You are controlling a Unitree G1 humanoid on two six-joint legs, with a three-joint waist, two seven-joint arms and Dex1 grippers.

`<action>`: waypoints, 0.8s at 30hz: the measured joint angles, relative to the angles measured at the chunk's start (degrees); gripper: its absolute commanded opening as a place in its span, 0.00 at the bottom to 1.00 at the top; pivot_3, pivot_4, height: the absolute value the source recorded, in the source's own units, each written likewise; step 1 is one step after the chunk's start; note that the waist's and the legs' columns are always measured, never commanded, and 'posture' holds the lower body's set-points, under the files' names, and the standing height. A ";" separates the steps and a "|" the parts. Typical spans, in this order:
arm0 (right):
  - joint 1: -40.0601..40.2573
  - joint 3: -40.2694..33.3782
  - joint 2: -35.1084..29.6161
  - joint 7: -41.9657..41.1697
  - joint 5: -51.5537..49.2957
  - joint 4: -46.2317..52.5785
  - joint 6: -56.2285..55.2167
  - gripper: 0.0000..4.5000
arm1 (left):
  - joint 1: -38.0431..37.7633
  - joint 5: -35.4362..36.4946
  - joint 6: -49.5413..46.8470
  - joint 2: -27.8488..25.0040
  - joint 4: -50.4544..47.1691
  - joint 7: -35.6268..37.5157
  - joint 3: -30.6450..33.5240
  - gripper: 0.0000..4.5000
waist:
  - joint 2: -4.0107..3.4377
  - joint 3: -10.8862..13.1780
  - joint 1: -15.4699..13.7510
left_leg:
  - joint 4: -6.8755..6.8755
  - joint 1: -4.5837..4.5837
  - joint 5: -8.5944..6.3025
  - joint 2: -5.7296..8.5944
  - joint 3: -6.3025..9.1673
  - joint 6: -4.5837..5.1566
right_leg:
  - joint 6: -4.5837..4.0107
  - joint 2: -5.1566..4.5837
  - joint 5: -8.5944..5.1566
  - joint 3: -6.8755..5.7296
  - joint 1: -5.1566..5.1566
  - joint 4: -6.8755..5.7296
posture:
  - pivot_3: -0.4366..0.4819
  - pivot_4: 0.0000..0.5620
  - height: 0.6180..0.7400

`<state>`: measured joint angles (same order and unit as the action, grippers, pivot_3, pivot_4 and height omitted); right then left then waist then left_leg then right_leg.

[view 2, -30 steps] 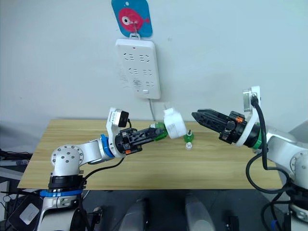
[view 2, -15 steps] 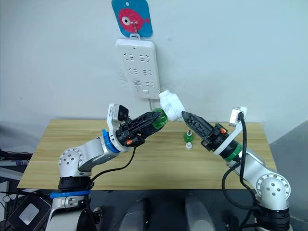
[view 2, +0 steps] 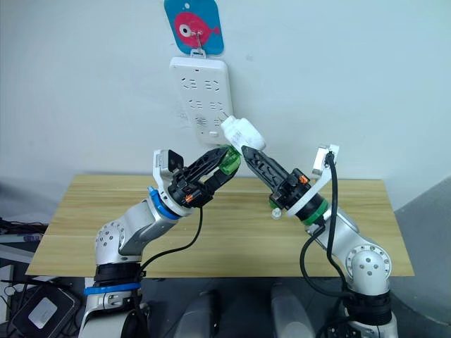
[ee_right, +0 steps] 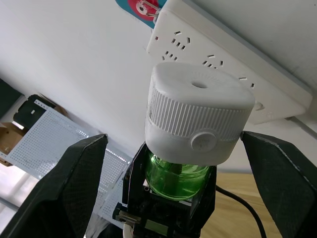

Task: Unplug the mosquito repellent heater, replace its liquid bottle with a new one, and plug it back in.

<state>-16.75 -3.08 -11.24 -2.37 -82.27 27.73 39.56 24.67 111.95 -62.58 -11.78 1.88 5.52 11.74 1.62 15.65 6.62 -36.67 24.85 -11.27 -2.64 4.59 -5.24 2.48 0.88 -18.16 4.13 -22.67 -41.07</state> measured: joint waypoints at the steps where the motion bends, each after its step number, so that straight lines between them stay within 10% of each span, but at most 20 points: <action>1: 0.00 0.13 0.28 -0.13 0.08 -0.17 -0.04 1.00 | -0.01 -0.02 -0.57 0.43 -0.41 -0.12 -0.47 0.50 | 0.00 0.00 -0.06 | 0.00 0.01 0.00 0.00 0.01 0.00 | 0.00 0.00 0.00 -0.01 0.00 0.00 | 0.25 0.34 0.87; 24: -0.98 -0.38 0.27 -1.42 -1.68 -1.21 -1.94 1.00 | -1.62 0.01 -2.52 2.00 -2.00 -0.86 0.20 0.50 | -0.02 -0.07 -0.04 | 0.00 0.02 0.00 0.01 0.02 0.00 | 0.00 0.00 0.00 -0.01 0.00 0.00 | 0.25 0.33 0.87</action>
<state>-17.73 -3.46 -10.97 -3.79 -83.94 26.52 37.63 23.05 111.96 -65.10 -9.78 -0.12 4.66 11.94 1.60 15.58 6.58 -36.67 24.87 -11.27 -2.63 4.61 -5.25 2.47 0.87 -18.16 4.12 -22.67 -41.08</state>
